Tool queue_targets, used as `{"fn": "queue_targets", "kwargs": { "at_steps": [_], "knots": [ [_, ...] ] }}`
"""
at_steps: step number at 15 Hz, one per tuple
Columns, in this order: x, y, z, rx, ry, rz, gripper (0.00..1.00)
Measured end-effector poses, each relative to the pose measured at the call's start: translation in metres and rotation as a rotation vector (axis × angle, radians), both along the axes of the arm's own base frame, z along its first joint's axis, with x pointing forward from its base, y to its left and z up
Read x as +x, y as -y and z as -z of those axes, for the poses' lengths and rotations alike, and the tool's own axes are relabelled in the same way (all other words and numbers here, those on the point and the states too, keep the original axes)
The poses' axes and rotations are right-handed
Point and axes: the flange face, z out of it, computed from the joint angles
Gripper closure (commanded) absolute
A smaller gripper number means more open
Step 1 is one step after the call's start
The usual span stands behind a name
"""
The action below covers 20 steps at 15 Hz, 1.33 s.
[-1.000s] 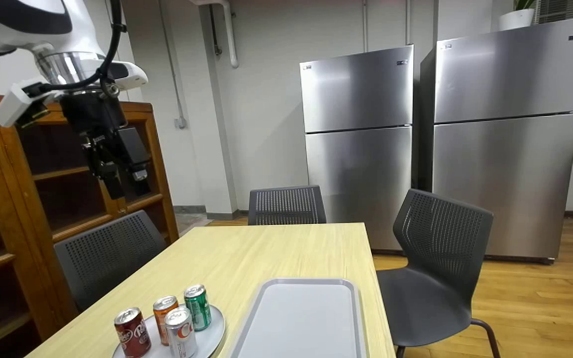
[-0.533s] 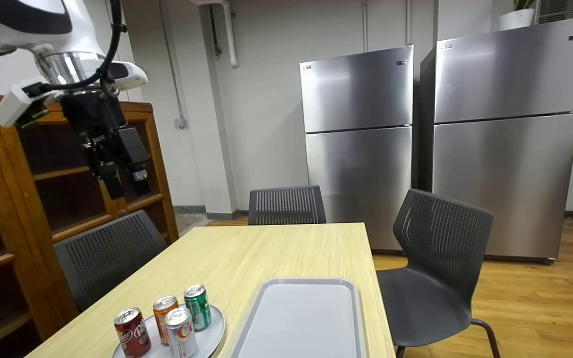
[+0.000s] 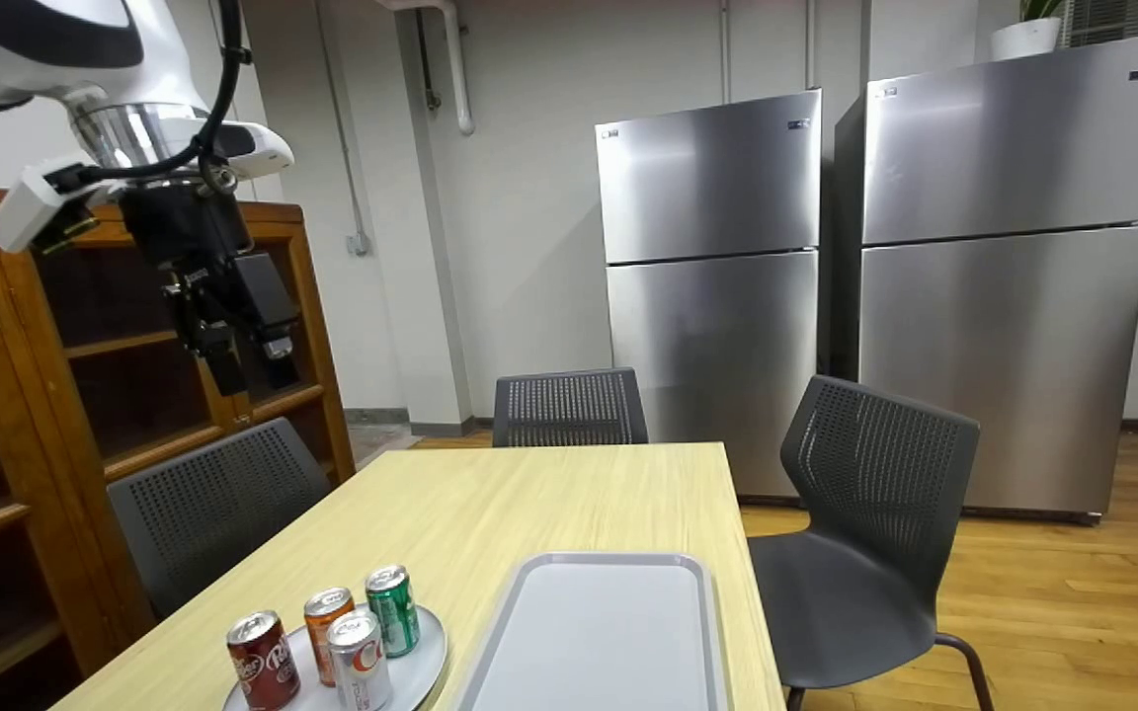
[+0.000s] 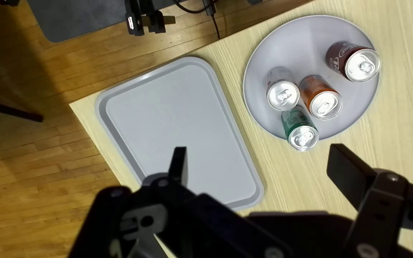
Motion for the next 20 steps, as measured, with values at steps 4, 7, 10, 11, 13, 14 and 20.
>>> {"fn": "queue_targets", "kwargs": {
  "at_steps": [4, 7, 10, 11, 13, 14, 20],
  "knots": [
    [0.002, 0.0, -0.002, -0.042, 0.022, -0.022, 0.0],
    [0.005, -0.005, 0.003, -0.069, 0.032, -0.048, 0.0],
    [0.012, -0.012, 0.015, -0.068, 0.041, -0.074, 0.0],
    [0.015, -0.015, 0.02, -0.065, 0.046, -0.083, 0.0],
    [0.023, -0.018, 0.031, -0.053, 0.059, -0.1, 0.0],
    [0.026, -0.019, 0.036, -0.047, 0.066, -0.108, 0.0],
    [0.046, -0.025, 0.075, -0.007, 0.081, -0.147, 0.0]
  ]
}}
